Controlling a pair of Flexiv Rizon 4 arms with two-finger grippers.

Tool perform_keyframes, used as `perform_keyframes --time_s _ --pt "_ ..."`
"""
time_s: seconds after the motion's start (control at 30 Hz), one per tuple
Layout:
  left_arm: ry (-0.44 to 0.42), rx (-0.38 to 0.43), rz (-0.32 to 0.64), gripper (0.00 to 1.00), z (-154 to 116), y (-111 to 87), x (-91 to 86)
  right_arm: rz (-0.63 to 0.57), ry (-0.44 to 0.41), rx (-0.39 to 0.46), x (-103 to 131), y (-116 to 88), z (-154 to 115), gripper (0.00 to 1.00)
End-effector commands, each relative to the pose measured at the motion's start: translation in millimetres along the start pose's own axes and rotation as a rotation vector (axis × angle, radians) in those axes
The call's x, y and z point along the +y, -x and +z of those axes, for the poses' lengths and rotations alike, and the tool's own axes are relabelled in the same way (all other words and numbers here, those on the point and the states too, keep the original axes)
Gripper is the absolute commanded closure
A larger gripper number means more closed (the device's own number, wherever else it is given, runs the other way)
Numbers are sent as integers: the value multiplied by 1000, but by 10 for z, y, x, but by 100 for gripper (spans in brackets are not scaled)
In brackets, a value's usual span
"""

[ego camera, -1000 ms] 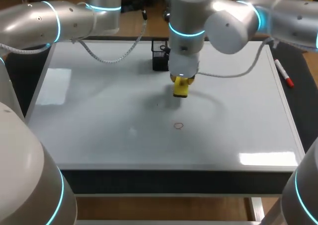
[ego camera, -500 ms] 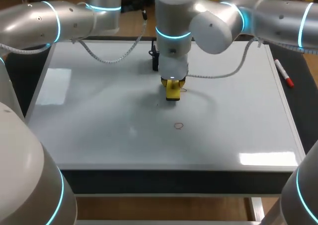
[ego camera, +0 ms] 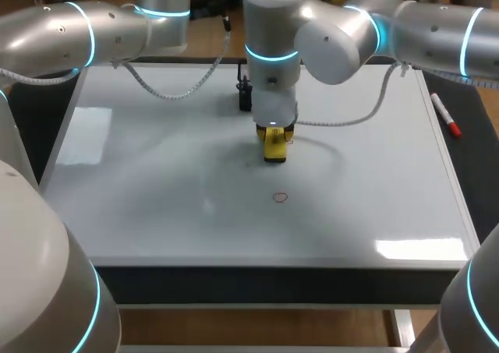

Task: Pick up the inspection probe, press it on each red-marked spot on the whiteboard one by one, put down the probe, pick up the eraser, and wipe off all the red marks.

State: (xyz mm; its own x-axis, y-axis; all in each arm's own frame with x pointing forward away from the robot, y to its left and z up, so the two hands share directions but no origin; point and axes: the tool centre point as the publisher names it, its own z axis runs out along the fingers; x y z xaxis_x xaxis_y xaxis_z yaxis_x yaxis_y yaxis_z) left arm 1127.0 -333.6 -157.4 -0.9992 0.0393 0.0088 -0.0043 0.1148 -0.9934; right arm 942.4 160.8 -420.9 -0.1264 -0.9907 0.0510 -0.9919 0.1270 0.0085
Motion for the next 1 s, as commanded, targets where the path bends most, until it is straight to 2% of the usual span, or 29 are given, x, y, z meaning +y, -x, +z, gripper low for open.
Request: perform_keyframes --time_s 0.03,0.27,0.6,0.73,1.0 --pt "2 4 -1 100 -2 11 -16 5 11 8 -46 -43 23 100" --pt "2 4 -1 100 -2 11 -16 45 20 28 -90 -245 76 100" --pt "2 4 -1 100 -2 11 -16 139 31 52 -171 -700 131 100" --pt "2 4 -1 100 -2 11 -16 159 29 55 -186 -820 114 100" --pt "2 4 -1 100 -2 11 -16 264 12 -29 -282 -1134 -117 100"
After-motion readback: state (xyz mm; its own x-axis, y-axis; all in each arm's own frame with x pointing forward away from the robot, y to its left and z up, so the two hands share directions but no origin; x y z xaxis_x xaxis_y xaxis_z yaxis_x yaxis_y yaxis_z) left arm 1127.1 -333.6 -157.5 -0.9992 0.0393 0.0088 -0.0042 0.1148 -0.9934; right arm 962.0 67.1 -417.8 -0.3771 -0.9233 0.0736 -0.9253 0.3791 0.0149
